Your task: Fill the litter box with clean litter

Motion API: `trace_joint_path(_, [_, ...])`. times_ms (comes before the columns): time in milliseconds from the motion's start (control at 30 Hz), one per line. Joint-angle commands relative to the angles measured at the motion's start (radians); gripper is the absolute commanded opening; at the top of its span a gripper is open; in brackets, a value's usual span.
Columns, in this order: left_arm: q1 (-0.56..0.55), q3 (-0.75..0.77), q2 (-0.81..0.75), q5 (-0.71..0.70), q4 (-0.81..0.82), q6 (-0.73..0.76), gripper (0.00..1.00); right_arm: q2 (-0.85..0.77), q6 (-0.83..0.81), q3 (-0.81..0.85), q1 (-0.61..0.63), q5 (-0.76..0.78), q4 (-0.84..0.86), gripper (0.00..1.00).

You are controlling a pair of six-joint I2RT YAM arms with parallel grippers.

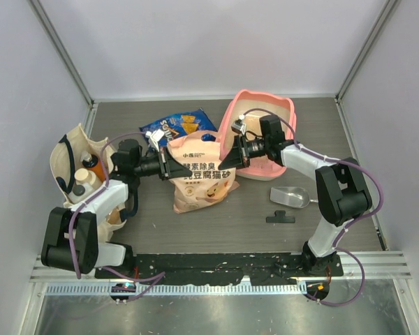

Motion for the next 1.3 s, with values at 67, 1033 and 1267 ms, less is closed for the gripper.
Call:
trace_joint_path(67, [0.057,0.107,0.028,0.199,0.021,-0.176,0.00,-0.041,0.032,0.014,-0.063,-0.048,-0.159,0.02])
trace_joint_path(1033, [-0.018,0.117,0.037,0.048,0.031,-0.029,0.55,-0.006,0.069,0.069,-0.086,-0.070,-0.282,0.02])
trace_joint_path(1267, [-0.021,0.160,0.116,-0.008,-0.021,0.030,0.46,-0.021,0.044,0.054,-0.087,-0.064,-0.283,0.02])
